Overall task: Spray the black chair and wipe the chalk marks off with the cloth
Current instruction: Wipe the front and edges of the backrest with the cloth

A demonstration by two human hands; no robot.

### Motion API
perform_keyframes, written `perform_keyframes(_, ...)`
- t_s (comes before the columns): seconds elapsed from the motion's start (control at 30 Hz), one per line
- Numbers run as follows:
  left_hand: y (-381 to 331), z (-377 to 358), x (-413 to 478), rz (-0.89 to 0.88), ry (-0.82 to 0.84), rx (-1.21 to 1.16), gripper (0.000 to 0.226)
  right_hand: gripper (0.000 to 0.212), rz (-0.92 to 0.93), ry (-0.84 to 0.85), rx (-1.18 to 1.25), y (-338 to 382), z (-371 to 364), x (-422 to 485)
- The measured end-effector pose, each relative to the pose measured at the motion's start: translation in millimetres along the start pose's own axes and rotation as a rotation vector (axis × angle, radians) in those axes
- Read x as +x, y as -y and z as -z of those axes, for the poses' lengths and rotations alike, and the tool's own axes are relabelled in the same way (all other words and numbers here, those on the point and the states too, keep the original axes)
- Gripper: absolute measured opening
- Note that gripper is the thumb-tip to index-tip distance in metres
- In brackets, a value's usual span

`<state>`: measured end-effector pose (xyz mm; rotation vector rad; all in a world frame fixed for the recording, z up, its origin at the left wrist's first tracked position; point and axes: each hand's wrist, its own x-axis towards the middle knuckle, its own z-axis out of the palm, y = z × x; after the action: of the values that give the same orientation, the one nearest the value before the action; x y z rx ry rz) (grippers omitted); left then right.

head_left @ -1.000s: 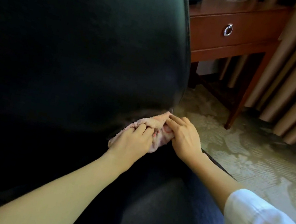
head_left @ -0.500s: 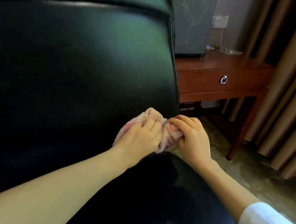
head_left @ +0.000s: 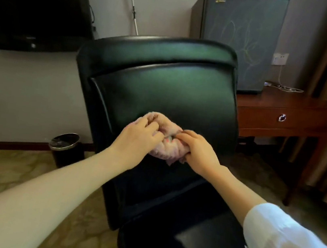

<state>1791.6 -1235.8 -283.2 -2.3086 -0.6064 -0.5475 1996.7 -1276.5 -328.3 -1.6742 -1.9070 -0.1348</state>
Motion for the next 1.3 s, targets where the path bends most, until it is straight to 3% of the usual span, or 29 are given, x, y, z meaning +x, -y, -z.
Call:
perform_keyframes(0.17,-47.5,-39.4,-67.2,-0.133,0.111,0.062,0.016,0.054,-0.06,0.078,0.06,11.5,-67.2,-68.8)
perform_keyframes(0.23,-64.7,-49.2,-86.4,-0.213,0.147,0.04,0.028,0.055,-0.093,0.143,0.029,11.6,-90.3,-87.5)
perform_keyframes(0.3,-76.1,-57.2,-102.3,-0.223,0.191,-0.016,0.037,0.051,-0.102,0.217,0.003,11.9,-105.4,-98.0)
perform_keyframes(0.4,-83.8,-67.3,-123.4,-0.202,0.285,-0.033,0.015,0.043,-0.062,0.27,-0.009,16.9,-112.2,-102.4)
perform_keyframes(0.47,-79.9,-66.6,-133.3,-0.168,0.317,-0.094,0.02,0.041,-0.02,0.238,-0.011,21.2,-110.6,-98.6)
perform_keyframes(0.53,-68.8,-53.7,-134.2,-0.156,0.252,-0.11,0.014,0.044,0.028,0.18,-0.025,26.9,-101.0,-91.9)
perform_keyframes(0.67,-31.1,-2.1,-109.2,-0.109,-0.055,-0.091,0.03,0.045,0.092,0.001,-0.033,47.2,-55.5,-70.3)
perform_keyframes(0.83,41.8,58.6,-60.3,0.175,-0.243,-0.087,0.038,0.051,0.159,-0.323,-0.029,89.7,18.3,-2.3)
perform_keyframes(0.93,77.1,66.8,-51.2,0.324,-0.239,-0.114,0.037,0.053,0.178,-0.328,-0.069,116.0,44.7,37.0)
perform_keyframes(1.03,85.3,54.2,-59.9,0.431,-0.211,-0.232,0.05,0.057,0.196,-0.236,-0.106,129.0,35.5,51.9)
perform_keyframes(1.1,76.8,39.9,-70.3,0.48,-0.21,-0.336,0.052,0.059,0.203,-0.19,-0.104,128.4,18.1,47.7)
perform_keyframes(1.3,27.2,-1.8,-97.6,0.593,-0.248,-0.578,0.05,0.055,0.234,-0.262,-0.105,104.9,-23.4,15.7)
